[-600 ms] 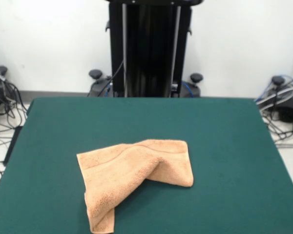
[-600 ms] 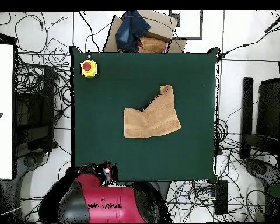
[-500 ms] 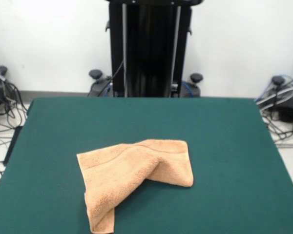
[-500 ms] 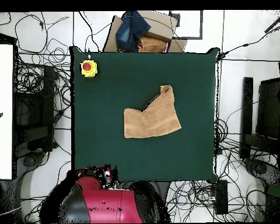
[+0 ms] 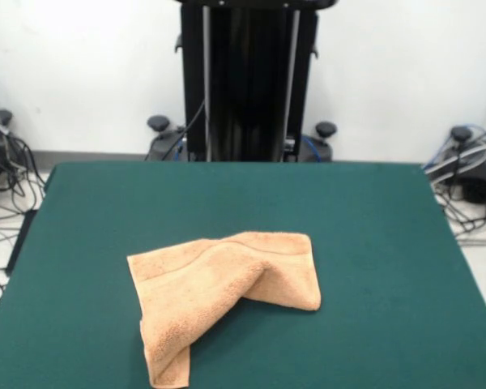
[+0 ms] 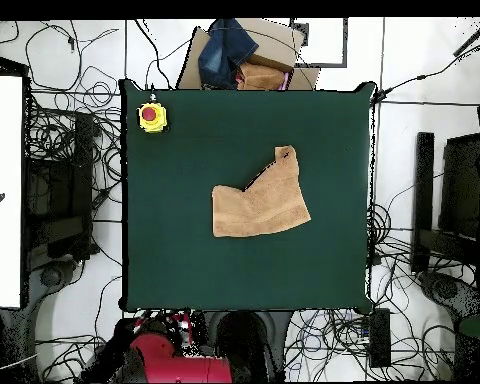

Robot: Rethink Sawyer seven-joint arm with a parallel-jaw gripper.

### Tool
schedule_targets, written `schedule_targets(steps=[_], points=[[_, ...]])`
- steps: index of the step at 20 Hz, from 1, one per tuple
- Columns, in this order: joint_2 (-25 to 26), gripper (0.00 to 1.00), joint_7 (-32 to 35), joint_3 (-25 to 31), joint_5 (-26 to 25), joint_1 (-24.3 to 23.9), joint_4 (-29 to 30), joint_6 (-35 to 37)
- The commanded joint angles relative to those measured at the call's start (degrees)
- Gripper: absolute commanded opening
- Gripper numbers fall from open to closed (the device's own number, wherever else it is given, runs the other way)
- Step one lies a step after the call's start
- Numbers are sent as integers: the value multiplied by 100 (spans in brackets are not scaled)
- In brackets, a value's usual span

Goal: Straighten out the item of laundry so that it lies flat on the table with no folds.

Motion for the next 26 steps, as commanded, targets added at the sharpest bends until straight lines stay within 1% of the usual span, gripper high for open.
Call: schedule_targets(steps=[1,3,5,8,10,12,15,18,20,22,26], points=[[-624,100,570,-335,-158,191,776,485],[-748,100,841,-424,-364,346,715,686],[-738,100,976,-452,-404,421,769,630],[-760,100,671,-413,-221,401,937,879],[-927,100,723,-503,-314,519,949,1110],[-1166,100,881,-620,-444,701,991,1120],[-1477,100,960,-747,-406,899,1129,1240],[-1706,100,1118,-897,-487,1089,1184,1376],[-1838,100,1184,-976,-498,1212,1285,1304],[-1954,100,1183,-1050,-492,1329,1392,1259],[-2161,100,1227,-1223,-556,1537,1547,1438]])
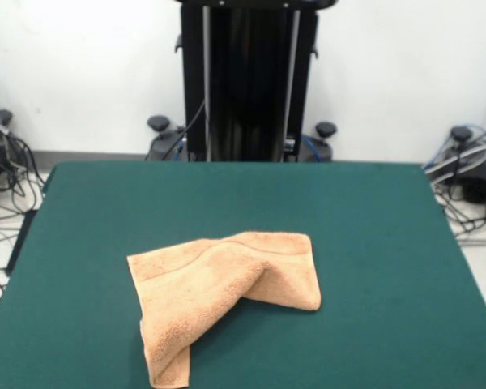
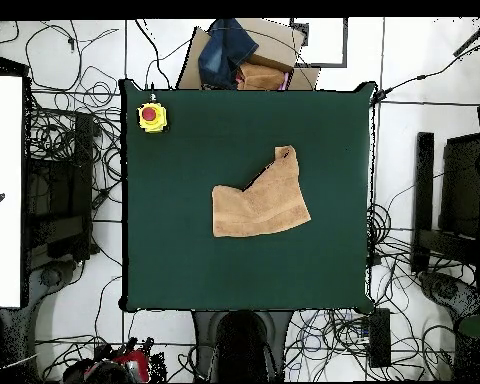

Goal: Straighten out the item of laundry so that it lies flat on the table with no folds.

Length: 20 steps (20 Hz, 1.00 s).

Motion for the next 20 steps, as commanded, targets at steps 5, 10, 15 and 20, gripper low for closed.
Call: schedule_targets(steps=[5,10,15,20], points=[[-1165,100,1467,-1319,-683,553,1755,351],[-1267,100,1526,-1474,-768,706,1859,282],[-1414,100,1550,-1634,-823,819,1943,288],[-1547,100,1786,-1739,-999,1035,1914,443]])
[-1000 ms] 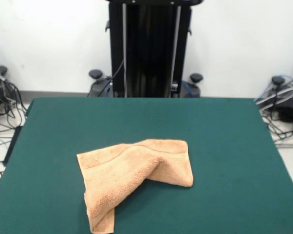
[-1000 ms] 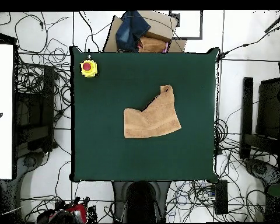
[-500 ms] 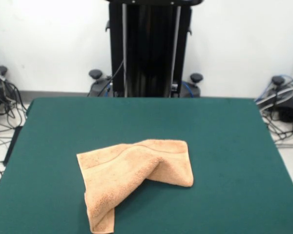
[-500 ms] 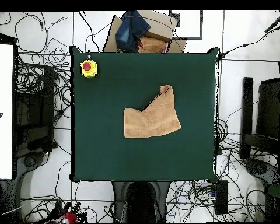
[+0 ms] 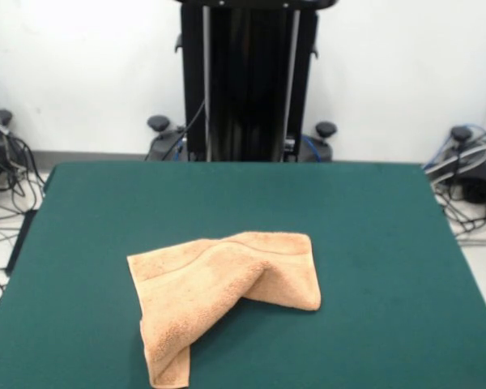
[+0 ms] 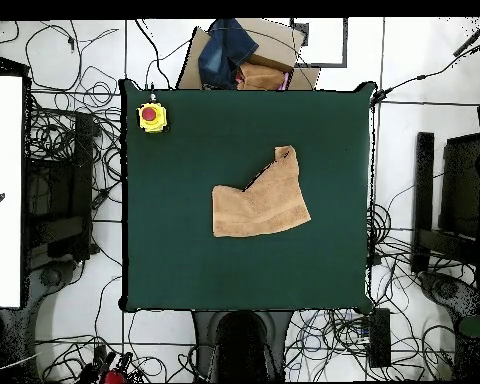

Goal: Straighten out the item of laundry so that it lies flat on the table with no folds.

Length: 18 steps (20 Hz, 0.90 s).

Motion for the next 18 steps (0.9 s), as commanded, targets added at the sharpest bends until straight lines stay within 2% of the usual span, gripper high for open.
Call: schedule_targets(steps=[1,6,18], points=[[-1209,100,1802,-1717,-482,211,1980,351],[-1051,100,1911,-1728,-506,214,2167,-128],[-903,100,1918,-1726,-608,121,2438,-695]])
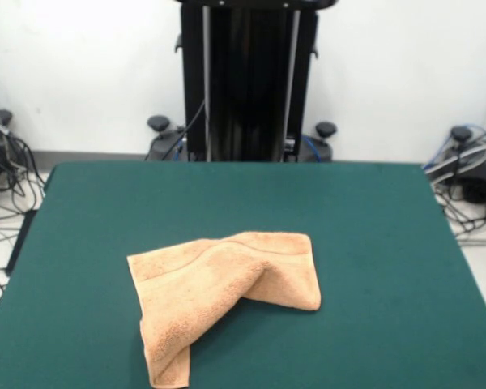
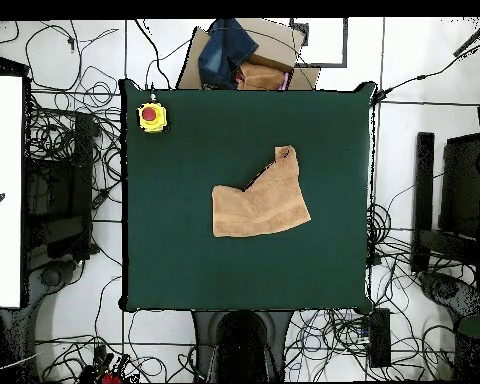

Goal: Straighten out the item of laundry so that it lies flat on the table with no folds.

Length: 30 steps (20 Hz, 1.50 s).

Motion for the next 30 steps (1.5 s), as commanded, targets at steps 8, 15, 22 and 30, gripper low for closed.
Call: schedule_targets(steps=[8,15,22,30], points=[[-617,100,1717,-1650,-357,-198,2558,-1056],[-657,100,1800,-1665,-342,-44,2384,-785],[-719,100,1598,-1688,-159,-71,2265,-445],[-1152,100,1609,-1735,-170,85,1705,609]])
